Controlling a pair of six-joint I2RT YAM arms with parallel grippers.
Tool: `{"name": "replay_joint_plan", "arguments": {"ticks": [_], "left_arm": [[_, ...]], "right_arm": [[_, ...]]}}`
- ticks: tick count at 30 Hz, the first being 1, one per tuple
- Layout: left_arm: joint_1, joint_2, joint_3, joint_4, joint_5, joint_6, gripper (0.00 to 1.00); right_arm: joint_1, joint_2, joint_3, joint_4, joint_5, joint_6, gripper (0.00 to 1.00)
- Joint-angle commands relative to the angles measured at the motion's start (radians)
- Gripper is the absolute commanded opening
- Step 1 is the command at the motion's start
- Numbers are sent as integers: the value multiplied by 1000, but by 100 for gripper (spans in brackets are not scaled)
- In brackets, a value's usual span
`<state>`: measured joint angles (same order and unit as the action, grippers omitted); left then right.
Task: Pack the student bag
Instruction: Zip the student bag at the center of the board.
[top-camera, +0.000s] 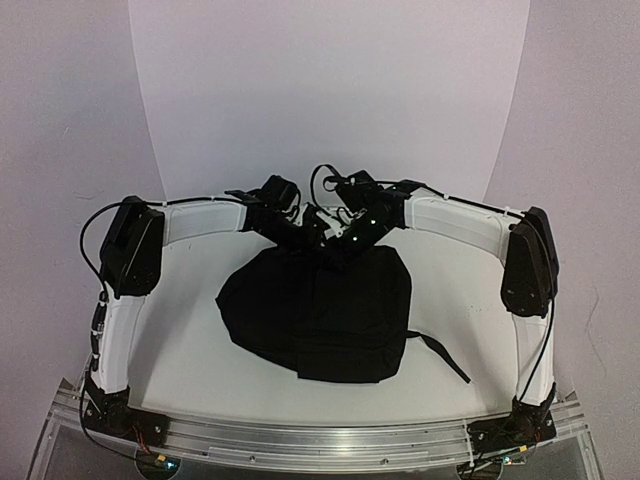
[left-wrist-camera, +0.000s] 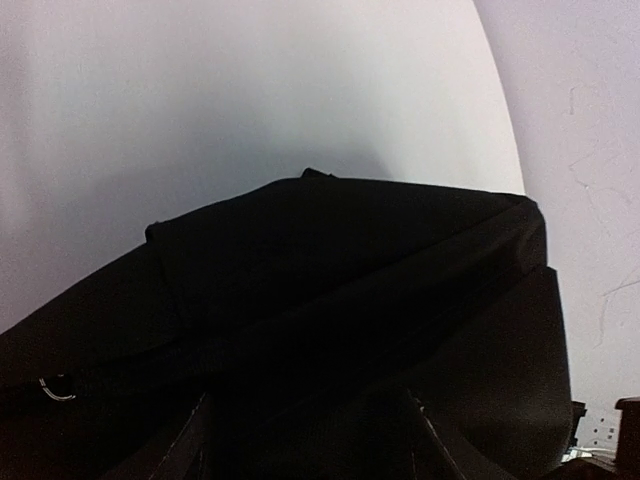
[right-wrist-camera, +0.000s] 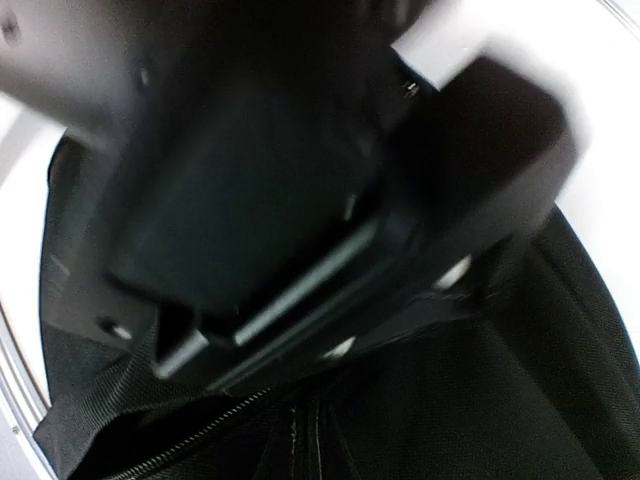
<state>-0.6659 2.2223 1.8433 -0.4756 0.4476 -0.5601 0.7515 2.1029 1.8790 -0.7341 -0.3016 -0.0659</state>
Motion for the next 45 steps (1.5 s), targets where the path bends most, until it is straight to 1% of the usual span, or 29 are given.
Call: {"name": "replay_joint_plan", "arguments": {"ticks": [1, 3, 4, 5, 7, 8, 9, 12, 14, 19, 31, 45], "left_arm": [[-11, 26, 76, -81, -29, 34, 54], [-12, 27, 63, -68, -10, 34, 41], [-12, 22, 52, -59, -5, 33, 33], [-11, 11, 40, -48, -1, 31, 23], [-8, -16, 2, -8, 2, 20, 8], [-4, -31, -13, 15, 0, 10, 2], [2, -45, -29, 38, 0, -2, 0], [26, -98, -95, 128, -9, -59, 0], [38, -119, -112, 167, -25, -83, 0], [55, -146, -122, 195, -76, -128, 0], [86, -154, -155, 215, -100, -159, 0], [113, -155, -151, 223, -90, -160, 0]], "right_arm": [[6, -16, 3, 6, 52, -8, 0], [6, -14, 5, 8, 61, -5, 0], [6, -14, 5, 9, 61, -4, 0], [6, -14, 4, 10, 61, -3, 0], [7, -19, 1, 11, 56, -2, 0], [6, -22, 0, 10, 49, 0, 0], [6, -26, -1, 9, 39, 3, 0], [11, -37, 0, 8, -18, 15, 0], [22, -50, -4, 8, -46, 25, 0], [66, -80, -16, -5, -71, 30, 0], [115, -191, -99, -43, -83, 23, 0], [167, -257, -258, -87, -204, -37, 0]]}}
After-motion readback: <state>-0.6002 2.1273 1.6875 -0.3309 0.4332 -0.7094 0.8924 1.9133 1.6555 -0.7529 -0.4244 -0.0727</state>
